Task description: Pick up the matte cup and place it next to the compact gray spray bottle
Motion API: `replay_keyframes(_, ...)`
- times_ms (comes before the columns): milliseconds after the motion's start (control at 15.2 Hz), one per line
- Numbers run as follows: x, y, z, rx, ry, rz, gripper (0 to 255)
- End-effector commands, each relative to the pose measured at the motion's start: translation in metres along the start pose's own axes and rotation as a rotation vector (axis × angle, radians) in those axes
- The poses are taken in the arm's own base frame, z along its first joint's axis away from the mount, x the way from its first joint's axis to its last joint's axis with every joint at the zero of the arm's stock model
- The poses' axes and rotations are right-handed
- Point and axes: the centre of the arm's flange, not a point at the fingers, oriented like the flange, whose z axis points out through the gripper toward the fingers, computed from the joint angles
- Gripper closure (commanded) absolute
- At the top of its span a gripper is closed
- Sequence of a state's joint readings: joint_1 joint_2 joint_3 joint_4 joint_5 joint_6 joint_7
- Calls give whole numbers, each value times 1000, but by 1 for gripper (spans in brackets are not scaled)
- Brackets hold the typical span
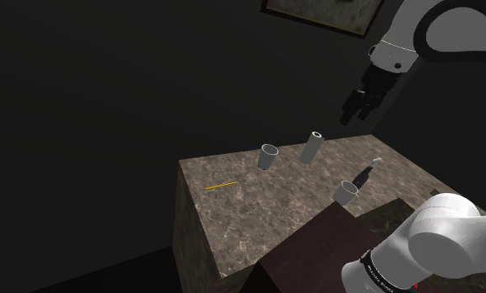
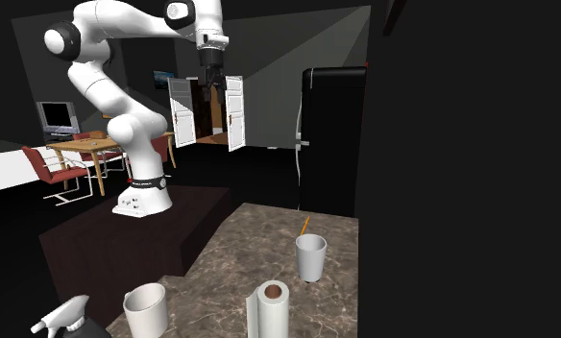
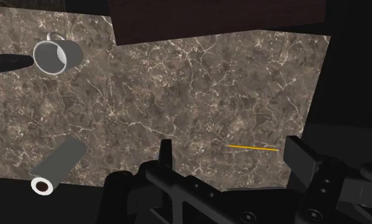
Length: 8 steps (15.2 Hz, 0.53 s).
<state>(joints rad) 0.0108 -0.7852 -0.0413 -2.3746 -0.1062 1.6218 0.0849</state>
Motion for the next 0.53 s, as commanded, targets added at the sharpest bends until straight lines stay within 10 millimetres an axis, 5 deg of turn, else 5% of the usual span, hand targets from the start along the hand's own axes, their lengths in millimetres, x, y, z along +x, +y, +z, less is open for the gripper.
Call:
replay_keyframes(0,0,0,0,0,0,0,0)
replay_keyframes(462,61,6,70,-5,-7,14,0)
